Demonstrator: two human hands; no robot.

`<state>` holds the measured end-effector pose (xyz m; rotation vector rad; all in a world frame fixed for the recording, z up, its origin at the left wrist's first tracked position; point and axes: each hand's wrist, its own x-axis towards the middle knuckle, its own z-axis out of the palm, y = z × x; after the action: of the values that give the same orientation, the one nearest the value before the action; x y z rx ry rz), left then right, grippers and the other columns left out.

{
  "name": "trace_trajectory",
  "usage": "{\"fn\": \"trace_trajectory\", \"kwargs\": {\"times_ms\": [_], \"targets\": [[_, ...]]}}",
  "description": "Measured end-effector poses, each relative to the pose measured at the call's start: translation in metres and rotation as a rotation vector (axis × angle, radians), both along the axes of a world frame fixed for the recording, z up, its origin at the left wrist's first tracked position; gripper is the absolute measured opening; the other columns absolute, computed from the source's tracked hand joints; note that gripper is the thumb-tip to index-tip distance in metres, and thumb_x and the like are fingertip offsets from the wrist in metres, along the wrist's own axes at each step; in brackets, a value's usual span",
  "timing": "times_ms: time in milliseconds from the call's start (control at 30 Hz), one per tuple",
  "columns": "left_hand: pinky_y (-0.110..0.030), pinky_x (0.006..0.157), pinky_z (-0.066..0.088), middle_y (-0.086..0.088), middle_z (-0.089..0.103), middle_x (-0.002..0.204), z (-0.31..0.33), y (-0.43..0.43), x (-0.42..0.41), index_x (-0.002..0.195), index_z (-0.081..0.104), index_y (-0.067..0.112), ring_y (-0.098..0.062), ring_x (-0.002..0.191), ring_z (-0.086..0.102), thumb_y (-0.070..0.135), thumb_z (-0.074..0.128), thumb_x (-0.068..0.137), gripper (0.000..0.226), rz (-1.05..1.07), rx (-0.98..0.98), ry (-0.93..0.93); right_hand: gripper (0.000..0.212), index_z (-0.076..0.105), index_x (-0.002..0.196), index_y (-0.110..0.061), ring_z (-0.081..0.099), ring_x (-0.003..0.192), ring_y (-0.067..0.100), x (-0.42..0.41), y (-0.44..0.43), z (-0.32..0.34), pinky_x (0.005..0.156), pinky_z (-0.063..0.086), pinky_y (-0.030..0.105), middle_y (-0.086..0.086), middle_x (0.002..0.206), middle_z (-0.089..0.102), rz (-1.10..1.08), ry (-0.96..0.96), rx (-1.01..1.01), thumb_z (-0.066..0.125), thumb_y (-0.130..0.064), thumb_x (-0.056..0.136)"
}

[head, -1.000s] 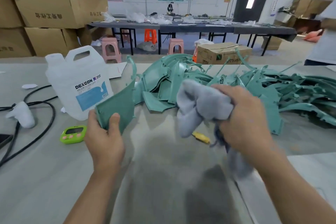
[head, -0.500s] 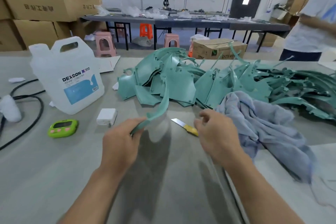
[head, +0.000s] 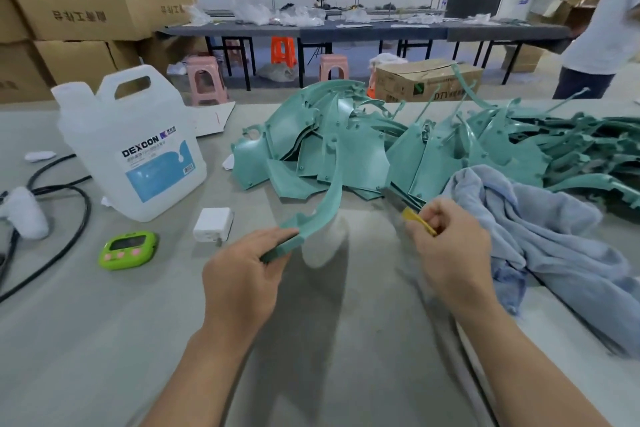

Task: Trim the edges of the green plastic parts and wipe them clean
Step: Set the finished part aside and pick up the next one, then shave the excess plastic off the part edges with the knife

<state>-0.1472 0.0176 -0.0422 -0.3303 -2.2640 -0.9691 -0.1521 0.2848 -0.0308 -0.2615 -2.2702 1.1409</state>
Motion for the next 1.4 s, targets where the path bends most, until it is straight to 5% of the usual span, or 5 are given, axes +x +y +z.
{"fn": "trace_trajectory", "kwargs": {"times_ms": [133,367,1033,1167,1400], "targets": [[-0.001,0.07,0.042,0.037,0.064,0.085,0.001,0.004,0.002,0.1,0.081,0.024,0.014,0.078,0.062,0.013,0.083,0.081,0.022,-0.032,0.126,-0.04,0.018,0.063,0.075,-0.015,0.052,0.05,0.016,0.018,-0.03,0.017,0.047,0.04,0.024,0.009,0.061,0.063,0.44,0.08,-0.484,0.075,-0.009,0.087],[-0.011,0.065,0.046,0.029,0.07,0.083,0.002,0.011,0.007,0.094,0.08,0.028,0.002,0.073,0.064,0.017,0.083,0.082,0.016,-0.022,0.226,-0.082,0.012,0.068,0.078,-0.027,0.056,0.051,0.016,0.04,-0.07,0.013,0.051,0.047,0.025,0.006,0.064,0.067,0.799,-0.105,-0.46,0.066,-0.027,0.09],[-0.013,0.055,0.045,0.02,0.072,0.073,0.012,0.014,0.012,0.079,0.071,0.061,-0.002,0.062,0.061,0.028,0.082,0.079,0.036,-0.102,0.332,-0.135,0.03,0.068,0.067,-0.015,0.04,0.045,0.014,0.004,-0.028,0.001,0.053,0.034,0.032,0.005,0.051,0.059,0.26,-0.112,-0.318,0.067,-0.022,0.096],[-0.021,0.052,0.047,0.016,0.07,0.066,0.018,0.013,0.012,0.076,0.069,0.063,-0.008,0.06,0.061,0.035,0.075,0.073,0.029,-0.071,0.338,-0.118,0.022,0.069,0.071,-0.016,0.04,0.046,0.012,0.012,-0.03,0.007,0.047,0.033,0.02,0.006,0.052,0.055,0.596,0.044,-0.419,0.07,-0.023,0.091],[-0.028,0.046,0.044,-0.002,0.065,0.058,0.022,-0.006,0.008,0.071,0.076,0.028,-0.01,0.053,0.051,0.03,0.076,0.068,0.004,-0.148,0.475,-0.196,0.027,0.065,0.066,-0.01,0.036,0.048,0.012,-0.006,-0.004,0.0,0.055,0.031,0.032,0.0,0.048,0.05,0.172,-0.08,-0.264,0.071,-0.02,0.091]]}}
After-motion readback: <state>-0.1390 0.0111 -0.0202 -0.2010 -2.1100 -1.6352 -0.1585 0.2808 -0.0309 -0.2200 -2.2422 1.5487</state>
